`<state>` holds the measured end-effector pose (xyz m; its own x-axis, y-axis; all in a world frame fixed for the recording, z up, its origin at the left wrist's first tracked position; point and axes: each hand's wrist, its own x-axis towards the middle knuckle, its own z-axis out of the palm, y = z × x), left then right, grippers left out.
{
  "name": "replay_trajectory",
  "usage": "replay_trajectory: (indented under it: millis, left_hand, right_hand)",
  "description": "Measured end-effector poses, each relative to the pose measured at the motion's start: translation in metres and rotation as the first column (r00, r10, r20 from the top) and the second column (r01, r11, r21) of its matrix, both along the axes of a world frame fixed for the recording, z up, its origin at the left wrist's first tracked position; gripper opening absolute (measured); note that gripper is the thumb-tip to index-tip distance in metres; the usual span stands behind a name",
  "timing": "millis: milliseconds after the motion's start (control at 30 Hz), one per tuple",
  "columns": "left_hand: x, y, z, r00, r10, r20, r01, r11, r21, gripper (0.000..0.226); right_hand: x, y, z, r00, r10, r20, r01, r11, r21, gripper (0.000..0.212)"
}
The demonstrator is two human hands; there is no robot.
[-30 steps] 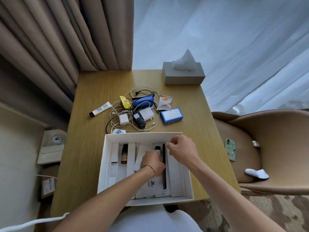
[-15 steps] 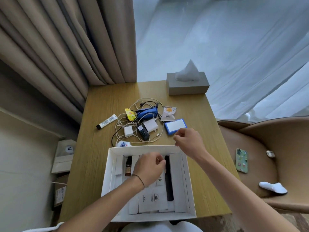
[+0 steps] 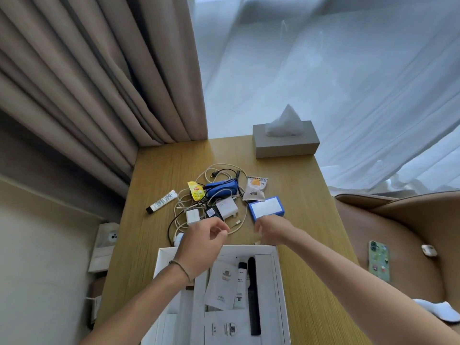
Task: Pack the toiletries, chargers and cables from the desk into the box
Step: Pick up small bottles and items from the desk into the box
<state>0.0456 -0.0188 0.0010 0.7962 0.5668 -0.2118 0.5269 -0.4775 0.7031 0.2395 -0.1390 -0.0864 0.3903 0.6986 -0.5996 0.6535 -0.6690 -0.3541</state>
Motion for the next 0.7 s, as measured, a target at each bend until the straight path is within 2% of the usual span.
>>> replay_trajectory:
  millis: [233,367,467,567,633,700]
  left_hand:
    - [0.007,0.013,-0.010,0.997,0.022,-0.074,-0.021,1.000,0.021,0.014]
    - [0.014,0.021,-0.017,0.995,0.024,-0.095,-0.021,0.999,0.034,0.014]
    - [0.020,0.029,-0.026,0.989,0.030,-0.144,-0.022,0.998,0.053,0.013]
    - [0.025,0.038,-0.037,0.974,0.037,-0.223,-0.014,0.994,0.107,0.014]
    - [0.029,0.042,-0.045,0.958,0.019,-0.287,0.024,0.989,0.143,0.016]
    - [0.033,0.045,-0.052,0.942,-0.015,-0.334,0.081,0.980,0.183,0.018]
  right_hand:
    - [0.006,0.005,-0.021,0.965,0.256,-0.060,-0.258,0.966,-0.019,0.020]
    - [0.007,0.006,-0.027,0.922,0.386,0.016,-0.385,0.923,-0.019,0.018]
    - [0.009,0.010,-0.029,0.902,0.420,0.103,-0.420,0.907,-0.019,0.015]
    - [0.013,0.014,-0.030,0.946,0.312,0.087,-0.315,0.949,0.019,0.016]
    - [0.015,0.016,-0.029,0.991,0.129,-0.035,-0.125,0.986,0.115,0.017]
    - [0.018,0.016,-0.025,0.974,-0.085,-0.212,0.129,0.971,0.203,0.019]
